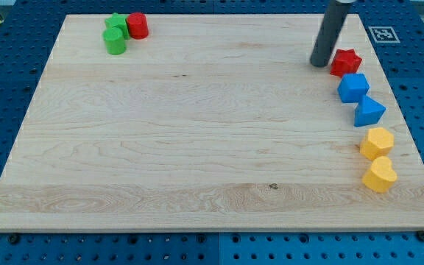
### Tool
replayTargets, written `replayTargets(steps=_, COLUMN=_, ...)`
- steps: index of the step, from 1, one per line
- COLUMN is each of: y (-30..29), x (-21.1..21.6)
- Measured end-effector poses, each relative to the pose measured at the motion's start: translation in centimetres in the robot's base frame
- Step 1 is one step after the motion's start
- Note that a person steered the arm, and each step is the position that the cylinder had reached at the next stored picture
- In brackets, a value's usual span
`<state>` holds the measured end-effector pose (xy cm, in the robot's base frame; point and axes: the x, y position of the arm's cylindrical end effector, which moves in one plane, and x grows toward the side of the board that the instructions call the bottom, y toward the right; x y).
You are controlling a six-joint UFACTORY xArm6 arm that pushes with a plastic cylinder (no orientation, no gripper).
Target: Move the green circle top of the red star
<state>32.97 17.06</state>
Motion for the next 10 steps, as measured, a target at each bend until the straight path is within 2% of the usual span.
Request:
replayTargets(steps=1, y=-9.4, x=-1.0)
replayTargets(steps=4, y=-39.2, x=0.4)
replayTargets(steps=5, y=-42.9, x=-2.4)
replayTargets(steps=6, y=-40.6, x=-4.7)
replayTargets(steps=8, y=-30.6, x=-4.7)
replayTargets(steps=10, y=-26.4, x=-6.9)
